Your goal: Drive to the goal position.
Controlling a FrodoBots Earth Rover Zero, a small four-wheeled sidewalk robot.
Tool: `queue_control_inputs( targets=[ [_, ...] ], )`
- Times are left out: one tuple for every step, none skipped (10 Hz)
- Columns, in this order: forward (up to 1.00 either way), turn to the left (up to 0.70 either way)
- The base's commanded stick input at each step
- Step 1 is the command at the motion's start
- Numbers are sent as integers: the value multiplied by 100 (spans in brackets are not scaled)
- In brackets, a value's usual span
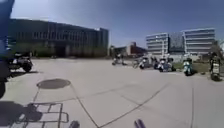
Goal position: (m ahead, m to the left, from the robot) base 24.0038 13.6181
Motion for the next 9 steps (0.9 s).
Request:
queue_control_inputs(
  targets=[
    [0,0],
    [0,0],
    [0,99],
    [0,100],
    [0,100],
    [0,100],
    [0,100],
    [0,100],
    [0,89]
  ],
)
